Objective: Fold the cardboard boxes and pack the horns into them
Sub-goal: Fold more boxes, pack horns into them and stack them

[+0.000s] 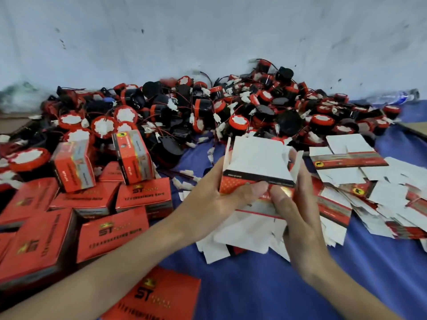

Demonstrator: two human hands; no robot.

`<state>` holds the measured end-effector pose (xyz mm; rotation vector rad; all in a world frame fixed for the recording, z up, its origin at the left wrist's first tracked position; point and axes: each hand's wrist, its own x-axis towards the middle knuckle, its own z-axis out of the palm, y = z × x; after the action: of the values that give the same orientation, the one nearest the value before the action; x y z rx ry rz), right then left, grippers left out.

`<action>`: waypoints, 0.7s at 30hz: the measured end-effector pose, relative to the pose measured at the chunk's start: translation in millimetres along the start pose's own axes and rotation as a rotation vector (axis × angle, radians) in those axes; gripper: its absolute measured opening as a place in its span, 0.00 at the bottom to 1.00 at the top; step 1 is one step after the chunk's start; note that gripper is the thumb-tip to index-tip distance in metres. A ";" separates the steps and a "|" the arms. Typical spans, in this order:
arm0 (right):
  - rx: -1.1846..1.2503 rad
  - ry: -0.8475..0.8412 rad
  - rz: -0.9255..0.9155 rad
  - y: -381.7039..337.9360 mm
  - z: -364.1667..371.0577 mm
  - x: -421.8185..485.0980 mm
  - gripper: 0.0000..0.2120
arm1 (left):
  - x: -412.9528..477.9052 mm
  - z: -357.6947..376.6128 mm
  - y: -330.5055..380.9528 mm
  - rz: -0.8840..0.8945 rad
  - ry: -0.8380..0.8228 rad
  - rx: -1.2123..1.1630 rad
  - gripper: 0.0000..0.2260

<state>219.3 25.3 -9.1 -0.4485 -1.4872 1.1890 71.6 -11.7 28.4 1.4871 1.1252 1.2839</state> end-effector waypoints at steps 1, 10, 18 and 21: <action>0.000 0.012 0.000 -0.5 0.6 -0.2 0.35 | -0.2 -0.3 -2.7 0.017 0.006 -0.009 0.22; 0.026 -0.052 -0.007 -6.7 19.9 -20.7 0.20 | -1.3 -10.5 -6.6 0.226 0.174 0.157 0.15; 0.016 0.019 0.066 -4.8 14.4 -8.0 0.20 | -3.5 -2.2 10.6 0.035 0.082 -0.064 0.18; 0.172 0.111 0.242 1.2 5.9 -3.8 0.31 | -2.5 9.1 13.7 -0.027 0.116 -0.067 0.24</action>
<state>214.8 20.2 -11.3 -0.5790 -1.2489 1.4459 81.8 -17.7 40.1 1.3583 1.1614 1.3909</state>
